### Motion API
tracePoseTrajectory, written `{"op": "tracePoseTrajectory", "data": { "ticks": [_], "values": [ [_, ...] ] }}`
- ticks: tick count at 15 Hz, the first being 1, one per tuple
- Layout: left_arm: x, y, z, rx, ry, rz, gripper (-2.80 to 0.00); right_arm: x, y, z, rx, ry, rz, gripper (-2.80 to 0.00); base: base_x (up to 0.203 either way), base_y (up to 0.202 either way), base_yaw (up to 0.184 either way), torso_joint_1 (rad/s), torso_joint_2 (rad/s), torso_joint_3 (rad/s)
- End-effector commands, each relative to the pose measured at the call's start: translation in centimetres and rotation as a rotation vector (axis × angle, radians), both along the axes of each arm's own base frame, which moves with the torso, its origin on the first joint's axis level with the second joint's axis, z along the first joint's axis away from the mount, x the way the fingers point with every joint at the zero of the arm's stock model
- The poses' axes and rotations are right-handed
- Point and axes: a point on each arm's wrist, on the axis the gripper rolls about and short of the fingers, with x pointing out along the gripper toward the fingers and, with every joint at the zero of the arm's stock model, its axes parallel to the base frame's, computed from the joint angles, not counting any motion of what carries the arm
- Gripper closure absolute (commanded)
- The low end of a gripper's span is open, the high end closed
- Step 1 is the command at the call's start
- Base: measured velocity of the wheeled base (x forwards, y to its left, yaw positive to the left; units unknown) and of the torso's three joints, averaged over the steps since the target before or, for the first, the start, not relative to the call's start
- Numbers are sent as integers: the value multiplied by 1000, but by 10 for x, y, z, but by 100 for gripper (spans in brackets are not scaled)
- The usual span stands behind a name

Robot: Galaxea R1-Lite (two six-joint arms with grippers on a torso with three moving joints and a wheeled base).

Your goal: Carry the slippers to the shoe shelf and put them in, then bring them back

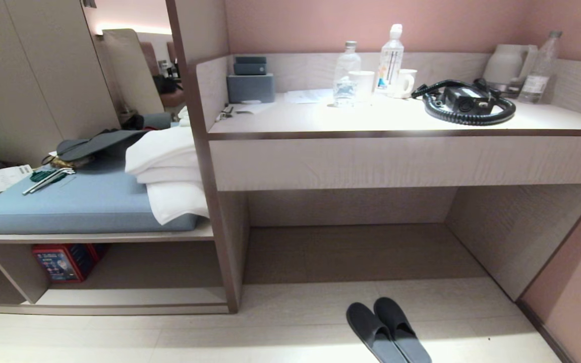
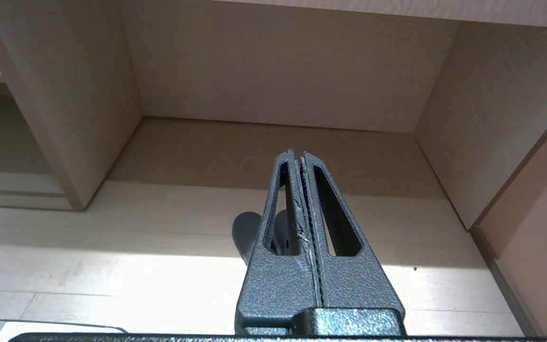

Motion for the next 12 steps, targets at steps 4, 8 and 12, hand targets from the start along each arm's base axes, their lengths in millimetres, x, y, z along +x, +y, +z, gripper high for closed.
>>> {"op": "tracePoseTrajectory", "data": {
  "ticks": [4,8,12],
  "values": [
    [0,0,0,-2,0,0,0,0,0,0,-1,2,1,0,0,0,0,0,0,0],
    [0,0,0,-2,0,-1,0,0,0,0,-1,2,1,0,0,20,-4,-1,2,-1],
    [0,0,0,-2,0,0,0,0,0,0,0,2,1,0,0,180,-4,1,5,5]
  ]
}}
